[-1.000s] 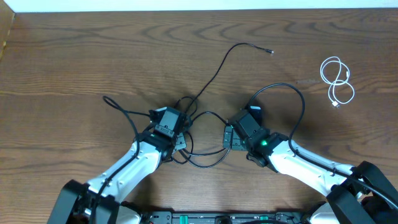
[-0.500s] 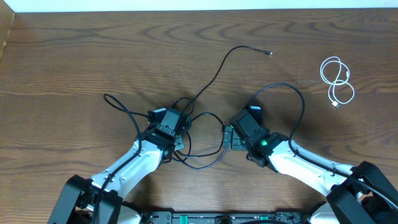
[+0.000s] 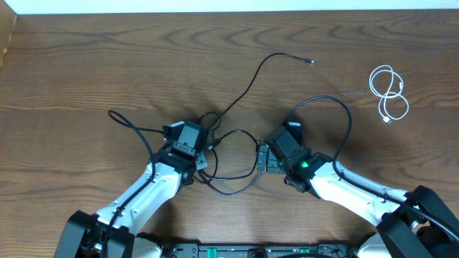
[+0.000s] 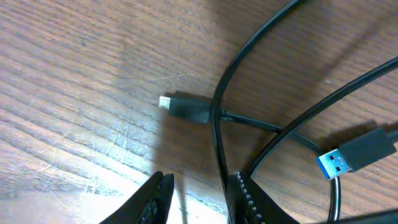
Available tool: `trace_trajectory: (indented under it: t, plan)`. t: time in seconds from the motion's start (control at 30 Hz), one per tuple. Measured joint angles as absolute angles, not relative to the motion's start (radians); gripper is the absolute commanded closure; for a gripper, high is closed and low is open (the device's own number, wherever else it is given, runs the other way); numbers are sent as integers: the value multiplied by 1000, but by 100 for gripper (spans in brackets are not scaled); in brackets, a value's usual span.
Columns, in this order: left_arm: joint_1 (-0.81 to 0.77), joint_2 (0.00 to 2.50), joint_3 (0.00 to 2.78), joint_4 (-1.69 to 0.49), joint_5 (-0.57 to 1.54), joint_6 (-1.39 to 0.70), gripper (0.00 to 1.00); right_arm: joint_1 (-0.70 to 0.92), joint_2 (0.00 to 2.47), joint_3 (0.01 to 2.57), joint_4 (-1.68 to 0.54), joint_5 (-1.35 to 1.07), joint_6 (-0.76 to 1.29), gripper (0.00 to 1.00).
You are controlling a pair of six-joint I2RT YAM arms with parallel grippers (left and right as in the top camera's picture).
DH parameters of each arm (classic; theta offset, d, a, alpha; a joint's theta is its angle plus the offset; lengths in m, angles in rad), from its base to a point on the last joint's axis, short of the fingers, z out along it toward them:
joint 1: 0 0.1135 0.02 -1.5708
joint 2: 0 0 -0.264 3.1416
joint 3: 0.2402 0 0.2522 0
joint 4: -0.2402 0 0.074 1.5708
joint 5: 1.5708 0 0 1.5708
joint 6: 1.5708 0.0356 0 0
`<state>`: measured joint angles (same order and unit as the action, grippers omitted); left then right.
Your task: Untangle cables
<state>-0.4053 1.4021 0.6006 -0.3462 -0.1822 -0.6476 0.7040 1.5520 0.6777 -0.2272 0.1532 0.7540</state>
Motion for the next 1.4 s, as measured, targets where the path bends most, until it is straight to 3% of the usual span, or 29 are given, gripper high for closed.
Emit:
trace_trajectory:
  t: [0.9, 1.03, 1.4]
  plan:
    - [-402, 1402, 560, -305, -219, -648, 65, 704, 1552, 678, -227, 153, 754, 1]
    - [-402, 1402, 560, -305, -239, -649, 59, 704, 1552, 678, -227, 153, 754, 1]
    - [-402, 1402, 599, -287, -154, -651, 58, 704, 1552, 678, -227, 153, 754, 1]
